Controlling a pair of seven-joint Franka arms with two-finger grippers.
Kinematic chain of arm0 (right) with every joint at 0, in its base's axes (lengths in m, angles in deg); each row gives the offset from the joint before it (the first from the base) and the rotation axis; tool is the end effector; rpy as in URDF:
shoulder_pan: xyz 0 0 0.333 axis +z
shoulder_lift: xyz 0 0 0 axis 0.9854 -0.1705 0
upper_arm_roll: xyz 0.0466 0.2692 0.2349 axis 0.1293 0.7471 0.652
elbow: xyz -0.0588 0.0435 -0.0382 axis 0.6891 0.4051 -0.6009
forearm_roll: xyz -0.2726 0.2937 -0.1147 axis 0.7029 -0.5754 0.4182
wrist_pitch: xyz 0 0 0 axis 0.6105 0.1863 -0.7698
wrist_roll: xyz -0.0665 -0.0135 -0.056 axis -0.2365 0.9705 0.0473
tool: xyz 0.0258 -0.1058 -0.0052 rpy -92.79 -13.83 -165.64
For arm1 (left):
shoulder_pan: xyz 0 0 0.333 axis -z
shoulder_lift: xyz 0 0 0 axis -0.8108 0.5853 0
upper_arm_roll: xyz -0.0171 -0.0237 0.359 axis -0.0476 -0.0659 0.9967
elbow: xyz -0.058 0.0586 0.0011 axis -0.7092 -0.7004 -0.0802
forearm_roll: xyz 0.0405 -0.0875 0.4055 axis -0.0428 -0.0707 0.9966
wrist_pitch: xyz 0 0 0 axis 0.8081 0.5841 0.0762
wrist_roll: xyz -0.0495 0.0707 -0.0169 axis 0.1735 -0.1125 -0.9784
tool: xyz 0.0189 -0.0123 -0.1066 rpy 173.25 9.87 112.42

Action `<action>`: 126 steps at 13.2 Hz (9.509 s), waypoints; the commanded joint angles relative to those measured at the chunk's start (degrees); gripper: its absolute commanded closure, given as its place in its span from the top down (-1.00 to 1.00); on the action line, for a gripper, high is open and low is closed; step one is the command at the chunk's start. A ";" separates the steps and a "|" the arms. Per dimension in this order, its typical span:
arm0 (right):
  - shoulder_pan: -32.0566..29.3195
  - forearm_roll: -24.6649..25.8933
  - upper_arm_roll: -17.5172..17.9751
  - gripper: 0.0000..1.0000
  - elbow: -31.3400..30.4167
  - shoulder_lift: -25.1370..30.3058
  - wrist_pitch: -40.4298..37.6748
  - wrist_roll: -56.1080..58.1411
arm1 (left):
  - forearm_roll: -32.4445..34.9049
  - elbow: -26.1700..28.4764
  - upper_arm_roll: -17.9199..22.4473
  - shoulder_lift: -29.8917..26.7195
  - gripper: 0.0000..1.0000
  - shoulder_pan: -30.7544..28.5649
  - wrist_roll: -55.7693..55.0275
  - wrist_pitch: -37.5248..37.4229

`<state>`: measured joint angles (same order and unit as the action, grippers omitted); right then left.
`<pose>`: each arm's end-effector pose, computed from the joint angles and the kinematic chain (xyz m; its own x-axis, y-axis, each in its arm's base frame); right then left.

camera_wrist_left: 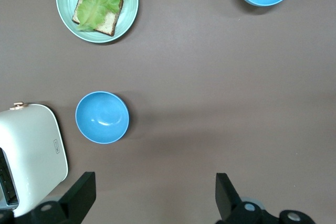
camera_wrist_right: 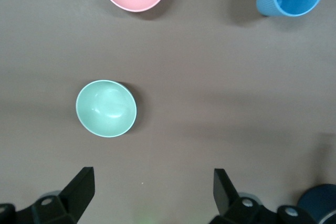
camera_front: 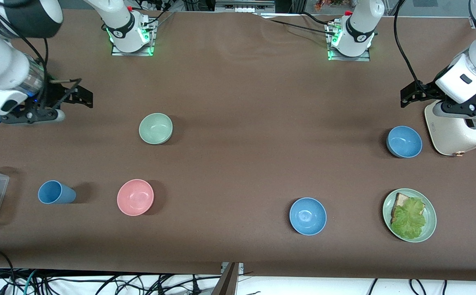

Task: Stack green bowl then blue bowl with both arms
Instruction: 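Reach the right gripper down to the pale green bowl's rim, then close the right gripper on the green bowl's rim, then slide the green bowl with the right gripper toward the table center, then release the green bowl and withdraw the right gripper while the left gripper reaches, then grasp the blue bowl beside the toaster by its rim with the left gripper, then lift and carry the blue bowl with the left gripper over the green bowl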

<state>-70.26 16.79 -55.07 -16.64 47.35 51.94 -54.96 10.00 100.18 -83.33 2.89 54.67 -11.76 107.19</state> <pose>0.5788 0.0736 0.5459 0.9861 0.0993 -0.1332 0.1015 -0.9948 0.0096 0.5671 -0.0311 0.6057 0.9953 -0.0710 -0.0665 -0.0727 -0.9971 -0.0222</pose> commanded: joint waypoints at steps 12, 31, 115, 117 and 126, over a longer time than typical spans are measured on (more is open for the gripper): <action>1.51 -3.79 4.85 0.99 -31.71 -4.72 43.39 -6.21 | -0.45 -1.89 0.02 0.81 1.00 -0.14 -0.40 -1.42; 1.51 -3.70 11.78 -1.00 -25.34 -9.73 40.80 -19.01 | -0.37 -1.98 0.11 0.89 1.00 -0.14 -0.40 -1.42; -6.40 1.40 4.59 1.00 14.59 -2.97 -8.36 -2.08 | 2.89 -1.69 -26.00 26.36 -1.00 2.81 -9.76 15.18; -6.49 1.31 4.50 1.00 14.51 -2.97 -8.36 -2.08 | 2.97 -6.52 -25.91 30.40 -1.00 8.27 -17.85 15.54; -6.84 1.05 4.50 1.00 14.59 -3.32 -8.00 -1.02 | 4.20 -16.66 -25.38 44.57 -1.00 14.62 -18.95 21.96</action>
<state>-76.44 17.45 -50.84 -3.78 44.66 44.64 -57.14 13.38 85.62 -109.60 46.62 67.81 -31.16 129.13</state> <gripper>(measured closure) 0.000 0.947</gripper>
